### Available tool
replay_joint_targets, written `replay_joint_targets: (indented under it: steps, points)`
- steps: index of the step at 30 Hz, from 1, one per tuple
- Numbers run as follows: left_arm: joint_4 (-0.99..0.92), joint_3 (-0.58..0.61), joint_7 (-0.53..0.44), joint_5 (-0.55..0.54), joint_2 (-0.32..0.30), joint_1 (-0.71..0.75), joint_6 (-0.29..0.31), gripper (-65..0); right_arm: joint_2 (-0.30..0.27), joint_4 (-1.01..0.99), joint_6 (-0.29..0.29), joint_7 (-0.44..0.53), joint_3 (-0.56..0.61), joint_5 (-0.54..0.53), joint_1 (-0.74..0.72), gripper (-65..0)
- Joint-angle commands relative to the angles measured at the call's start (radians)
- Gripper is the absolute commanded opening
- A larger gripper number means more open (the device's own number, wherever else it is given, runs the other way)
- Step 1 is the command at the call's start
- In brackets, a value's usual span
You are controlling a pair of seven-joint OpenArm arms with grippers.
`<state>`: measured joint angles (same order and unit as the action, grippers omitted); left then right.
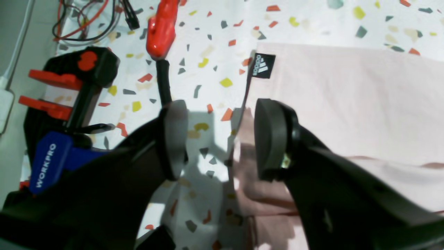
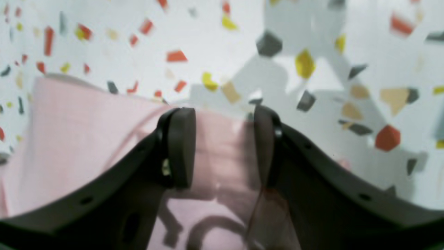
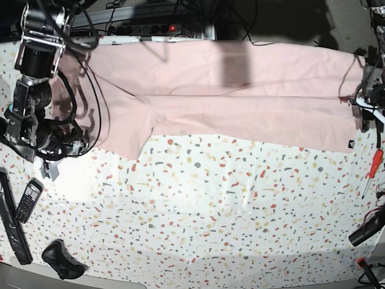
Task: Fold the T-shirt properly
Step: 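Lower the folded hem with both grippers and hold it in place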
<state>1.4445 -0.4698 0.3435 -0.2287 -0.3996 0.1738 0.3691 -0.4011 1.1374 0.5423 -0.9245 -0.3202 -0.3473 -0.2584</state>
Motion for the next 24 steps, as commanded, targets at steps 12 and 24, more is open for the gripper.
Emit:
replay_joint_targets:
  steps: [12,24]
  points:
    - [0.018,-0.007,-0.03,-0.007,-0.019,-0.011,-0.006,-35.4,-0.026,0.001,0.009,0.102,-0.004,-0.004,-0.041,-65.0]
    - [0.018,-0.007,-0.03,-0.007,-0.019,-0.011,-0.006,-35.4,-0.051,0.003,0.057,-0.033,-0.003,-0.005,-0.117,-64.0]
